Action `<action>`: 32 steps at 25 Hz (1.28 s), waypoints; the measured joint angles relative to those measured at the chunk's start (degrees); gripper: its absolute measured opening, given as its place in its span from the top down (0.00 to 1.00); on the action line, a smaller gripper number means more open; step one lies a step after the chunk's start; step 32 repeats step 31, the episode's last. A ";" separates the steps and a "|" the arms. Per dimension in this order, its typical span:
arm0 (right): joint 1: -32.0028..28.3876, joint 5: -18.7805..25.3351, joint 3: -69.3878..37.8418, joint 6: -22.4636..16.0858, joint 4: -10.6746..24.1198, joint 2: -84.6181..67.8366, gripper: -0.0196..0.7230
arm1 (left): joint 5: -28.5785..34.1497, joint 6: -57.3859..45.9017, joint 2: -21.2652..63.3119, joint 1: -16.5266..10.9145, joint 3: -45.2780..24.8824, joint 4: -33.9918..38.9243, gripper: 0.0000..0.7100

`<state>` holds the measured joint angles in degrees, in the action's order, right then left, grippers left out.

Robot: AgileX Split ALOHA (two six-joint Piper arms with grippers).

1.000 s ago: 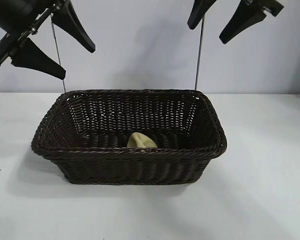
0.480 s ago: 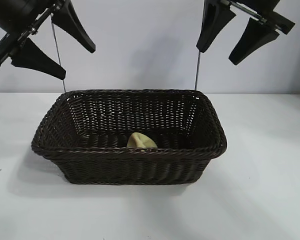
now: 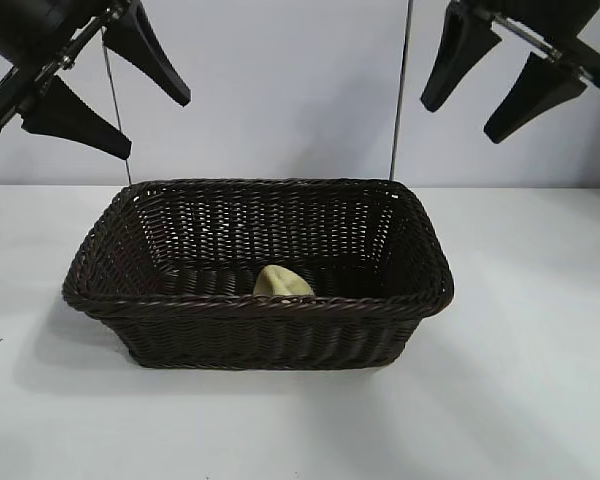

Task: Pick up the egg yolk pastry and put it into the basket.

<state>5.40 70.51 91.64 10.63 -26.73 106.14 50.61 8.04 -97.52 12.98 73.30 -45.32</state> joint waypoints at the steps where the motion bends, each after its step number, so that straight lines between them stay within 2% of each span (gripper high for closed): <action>1: 0.00 0.00 0.00 0.00 -0.06 0.00 0.29 | 0.00 0.00 0.00 0.00 0.00 0.00 0.33; 32: 0.00 -0.99 0.00 0.08 -0.32 0.00 0.29 | 0.00 0.00 0.00 0.00 0.00 0.00 0.33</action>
